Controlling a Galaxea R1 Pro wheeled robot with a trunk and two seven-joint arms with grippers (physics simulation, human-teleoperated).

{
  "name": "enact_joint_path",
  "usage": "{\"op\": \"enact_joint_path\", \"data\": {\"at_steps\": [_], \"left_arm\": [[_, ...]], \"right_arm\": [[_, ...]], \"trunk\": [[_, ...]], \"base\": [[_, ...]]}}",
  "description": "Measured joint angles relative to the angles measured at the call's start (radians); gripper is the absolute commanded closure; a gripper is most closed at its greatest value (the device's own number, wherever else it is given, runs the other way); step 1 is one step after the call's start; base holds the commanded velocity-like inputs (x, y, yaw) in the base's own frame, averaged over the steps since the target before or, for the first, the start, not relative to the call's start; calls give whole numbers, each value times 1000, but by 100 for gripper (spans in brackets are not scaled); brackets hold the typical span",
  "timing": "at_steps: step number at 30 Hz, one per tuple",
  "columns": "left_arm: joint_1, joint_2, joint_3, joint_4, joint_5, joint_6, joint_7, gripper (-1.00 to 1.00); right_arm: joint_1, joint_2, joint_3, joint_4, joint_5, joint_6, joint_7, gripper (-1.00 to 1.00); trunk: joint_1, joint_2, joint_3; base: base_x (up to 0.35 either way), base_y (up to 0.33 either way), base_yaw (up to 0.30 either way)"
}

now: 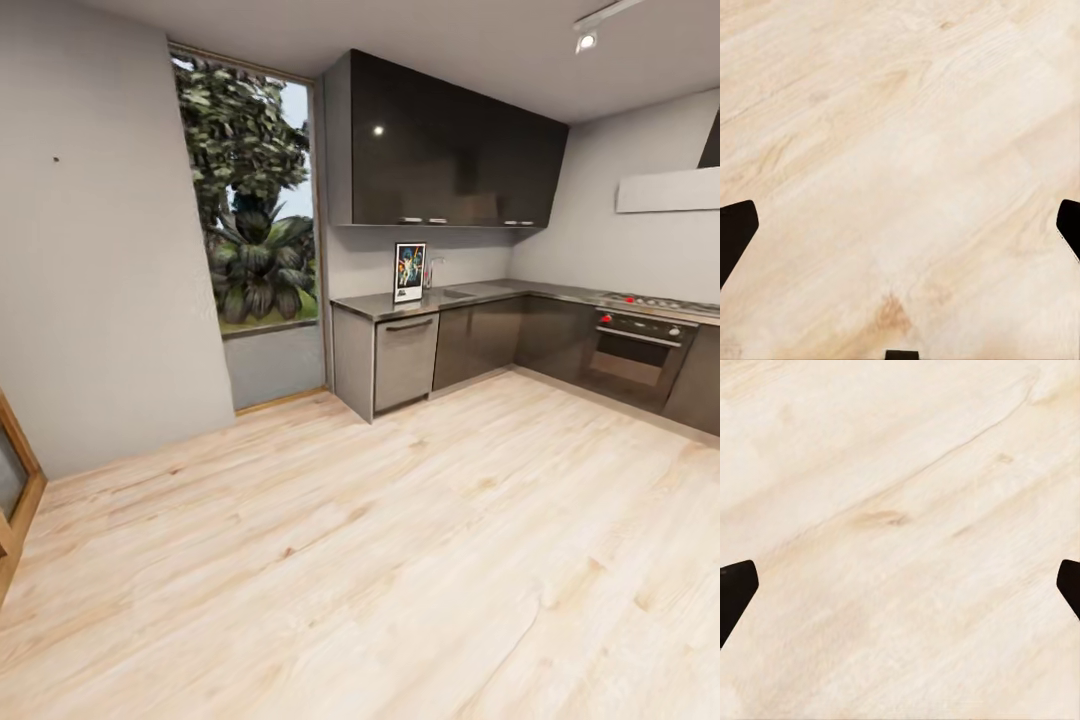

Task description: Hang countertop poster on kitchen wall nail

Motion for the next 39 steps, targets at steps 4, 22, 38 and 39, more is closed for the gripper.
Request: {"op": "enact_joint_path", "data": {"at_steps": [4,22,38,39], "left_arm": [[0,0,0,1,0,0,0,-100],[0,0,0,2,-1,0,0,-100],[0,0,0,2,-1,-1,0,-100],[0,0,0,2,-1,-1,0,-100]], "right_arm": [[0,0,0,5,0,0,0,-100],[0,-9,-1,10,0,1,0,-100],[0,-8,-1,9,-1,1,0,-100],[0,-8,-1,9,-1,1,0,-100]], "trunk": [[0,0,0],[0,0,0],[0,0,0],[0,0,0]], "base": [[325,-53,0],[329,-76,0],[326,-132,0],[292,-195,0]]}}
